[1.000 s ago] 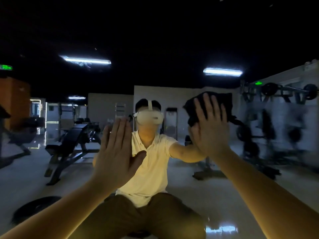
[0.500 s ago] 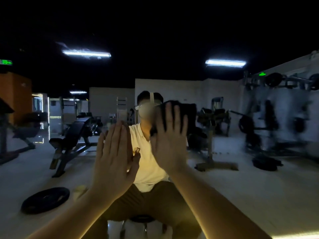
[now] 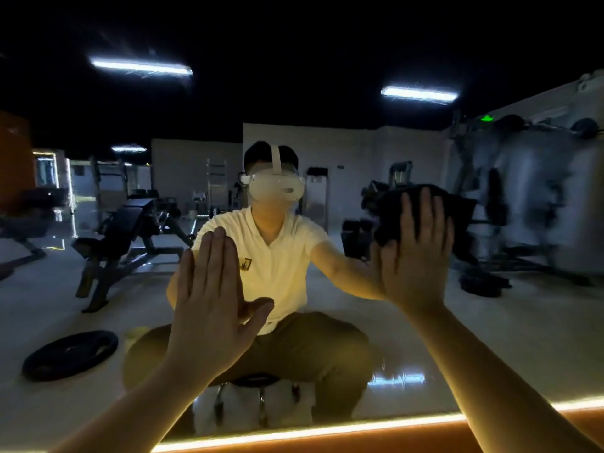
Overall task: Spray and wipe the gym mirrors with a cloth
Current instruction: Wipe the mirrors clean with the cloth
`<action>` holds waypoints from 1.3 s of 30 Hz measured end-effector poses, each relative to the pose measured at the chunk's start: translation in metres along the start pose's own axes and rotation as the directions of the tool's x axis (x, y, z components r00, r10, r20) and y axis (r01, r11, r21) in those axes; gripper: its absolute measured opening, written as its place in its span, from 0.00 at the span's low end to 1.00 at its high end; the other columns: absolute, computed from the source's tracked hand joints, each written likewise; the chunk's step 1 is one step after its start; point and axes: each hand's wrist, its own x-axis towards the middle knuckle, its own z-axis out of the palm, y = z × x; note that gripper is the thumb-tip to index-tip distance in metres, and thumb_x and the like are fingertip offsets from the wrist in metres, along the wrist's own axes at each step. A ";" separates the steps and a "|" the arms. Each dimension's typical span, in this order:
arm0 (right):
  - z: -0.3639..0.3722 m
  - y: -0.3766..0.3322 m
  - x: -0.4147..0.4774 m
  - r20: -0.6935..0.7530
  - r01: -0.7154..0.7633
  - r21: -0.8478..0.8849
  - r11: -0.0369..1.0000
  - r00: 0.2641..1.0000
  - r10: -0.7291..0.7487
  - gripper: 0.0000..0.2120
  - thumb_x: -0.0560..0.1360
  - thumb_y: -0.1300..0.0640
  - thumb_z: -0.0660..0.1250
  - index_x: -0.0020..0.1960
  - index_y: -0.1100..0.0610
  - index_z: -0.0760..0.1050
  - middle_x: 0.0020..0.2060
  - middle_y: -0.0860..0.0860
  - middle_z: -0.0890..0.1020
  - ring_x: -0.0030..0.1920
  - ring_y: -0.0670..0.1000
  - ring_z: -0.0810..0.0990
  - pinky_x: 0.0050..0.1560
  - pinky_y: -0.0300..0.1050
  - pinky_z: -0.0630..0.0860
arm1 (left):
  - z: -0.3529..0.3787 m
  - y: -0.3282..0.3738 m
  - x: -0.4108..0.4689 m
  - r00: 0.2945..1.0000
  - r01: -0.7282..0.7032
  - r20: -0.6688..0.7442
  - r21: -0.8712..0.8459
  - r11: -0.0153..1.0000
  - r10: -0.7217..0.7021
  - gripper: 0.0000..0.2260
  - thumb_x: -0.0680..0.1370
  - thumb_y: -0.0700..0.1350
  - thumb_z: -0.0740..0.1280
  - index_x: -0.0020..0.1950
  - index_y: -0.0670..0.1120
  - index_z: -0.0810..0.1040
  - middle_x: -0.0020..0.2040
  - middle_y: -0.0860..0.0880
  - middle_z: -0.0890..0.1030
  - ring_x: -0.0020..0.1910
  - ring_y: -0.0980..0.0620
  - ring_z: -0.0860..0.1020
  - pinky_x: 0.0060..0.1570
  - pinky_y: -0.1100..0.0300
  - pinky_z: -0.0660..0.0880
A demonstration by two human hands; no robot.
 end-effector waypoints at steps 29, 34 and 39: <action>0.024 -0.009 -0.090 -0.079 -0.404 0.037 0.914 0.910 0.406 0.31 0.83 0.46 0.45 0.82 0.60 0.58 0.81 0.61 0.59 0.81 0.62 0.57 0.79 0.64 0.55 | 0.017 0.004 -0.049 0.998 0.018 -0.054 -0.061 0.998 -0.021 0.44 0.80 0.62 0.66 0.82 0.33 0.56 0.84 0.35 0.53 0.84 0.37 0.52 0.80 0.34 0.53; 0.028 -0.085 -0.107 -0.070 -0.402 0.110 0.909 0.909 0.410 0.33 0.85 0.44 0.46 0.82 0.63 0.57 0.81 0.64 0.58 0.81 0.65 0.55 0.79 0.66 0.54 | 0.013 0.002 -0.055 0.995 -0.005 -0.095 -0.091 0.996 -0.004 0.41 0.80 0.57 0.68 0.82 0.33 0.57 0.84 0.36 0.55 0.84 0.38 0.54 0.80 0.34 0.55; 0.027 -0.155 -0.163 0.182 0.225 0.180 0.958 0.949 -0.257 0.32 0.84 0.46 0.56 0.84 0.54 0.52 0.84 0.57 0.50 0.83 0.60 0.49 0.80 0.66 0.53 | 0.015 -0.003 -0.080 0.993 -0.050 -0.109 -0.128 0.990 0.037 0.35 0.81 0.51 0.65 0.81 0.32 0.60 0.83 0.35 0.57 0.84 0.37 0.56 0.79 0.32 0.57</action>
